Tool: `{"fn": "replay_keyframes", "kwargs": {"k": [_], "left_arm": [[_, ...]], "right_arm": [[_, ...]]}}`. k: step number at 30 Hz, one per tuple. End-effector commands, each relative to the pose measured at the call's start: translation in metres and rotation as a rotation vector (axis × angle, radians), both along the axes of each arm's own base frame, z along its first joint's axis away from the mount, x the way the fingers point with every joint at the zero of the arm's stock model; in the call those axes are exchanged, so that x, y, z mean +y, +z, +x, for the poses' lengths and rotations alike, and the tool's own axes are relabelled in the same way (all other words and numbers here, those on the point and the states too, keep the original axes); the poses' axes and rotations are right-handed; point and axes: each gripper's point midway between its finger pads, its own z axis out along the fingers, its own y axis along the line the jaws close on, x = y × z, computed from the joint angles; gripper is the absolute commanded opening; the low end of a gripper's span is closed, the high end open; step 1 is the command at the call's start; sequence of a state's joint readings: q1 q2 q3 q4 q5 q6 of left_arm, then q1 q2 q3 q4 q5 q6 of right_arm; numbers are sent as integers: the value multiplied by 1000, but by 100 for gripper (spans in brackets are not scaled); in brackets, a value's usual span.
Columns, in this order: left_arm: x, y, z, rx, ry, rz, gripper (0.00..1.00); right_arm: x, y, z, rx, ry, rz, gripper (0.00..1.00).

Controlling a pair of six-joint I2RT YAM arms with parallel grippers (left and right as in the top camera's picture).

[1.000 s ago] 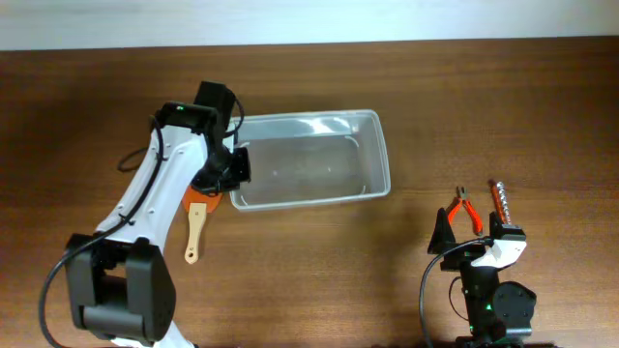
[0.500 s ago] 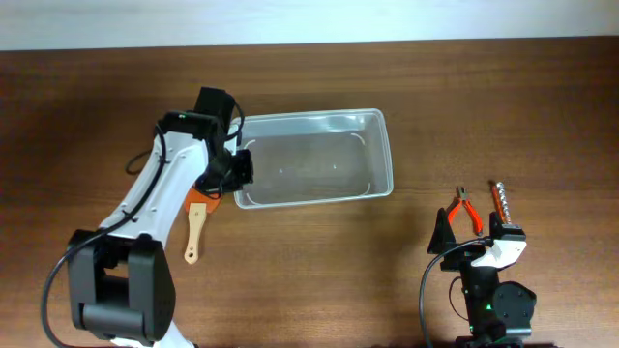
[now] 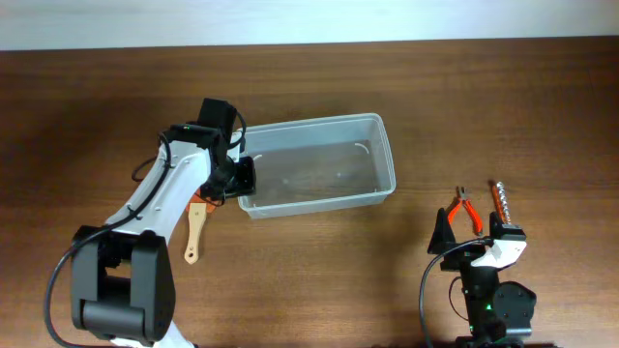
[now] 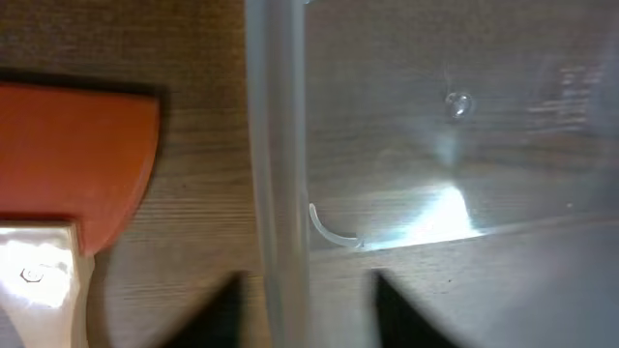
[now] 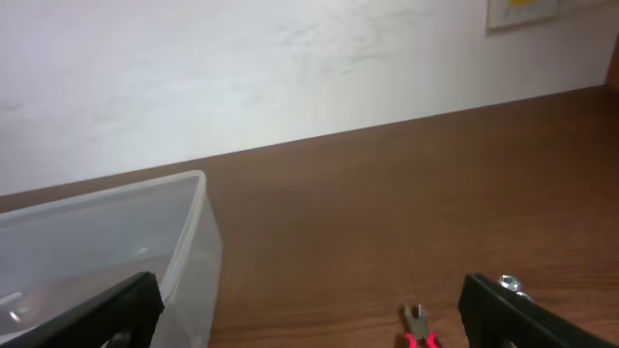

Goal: Pack container
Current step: 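Retract the left arm up and back to the left side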

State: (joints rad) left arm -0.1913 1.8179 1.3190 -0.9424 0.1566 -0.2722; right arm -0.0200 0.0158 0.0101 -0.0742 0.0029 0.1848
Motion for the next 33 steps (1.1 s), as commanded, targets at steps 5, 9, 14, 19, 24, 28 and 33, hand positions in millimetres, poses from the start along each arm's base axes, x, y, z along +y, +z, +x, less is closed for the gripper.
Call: {"fn": "replay_keyframes", "kwargs": {"k": [5,9,14,19,24,28,33], "left_arm": [[-3,5,6,-35,-10,-17,96],[-1,25,18,-72,3,-27,99],[23,95,38,-179,66,-20,99],[67,167,49,-343,163,65,99],[108,215,41,-479,265,154,99],[119,226,34,-507,296,164,99],[120,226,34,-505,298,164,99]], "right_arm": [[-3,-2,0,4,-16,7,99],[-3,-2,0,4,-16,7,99],[-3,-2,0,4,-16,7,99],[-3,-2,0,4,-16,7,99],[-3,-2,0,4,-16,7,99],[-3,-2,0,5,-16,7,99],[-3,-2,0,5,-16,7,99]]}}
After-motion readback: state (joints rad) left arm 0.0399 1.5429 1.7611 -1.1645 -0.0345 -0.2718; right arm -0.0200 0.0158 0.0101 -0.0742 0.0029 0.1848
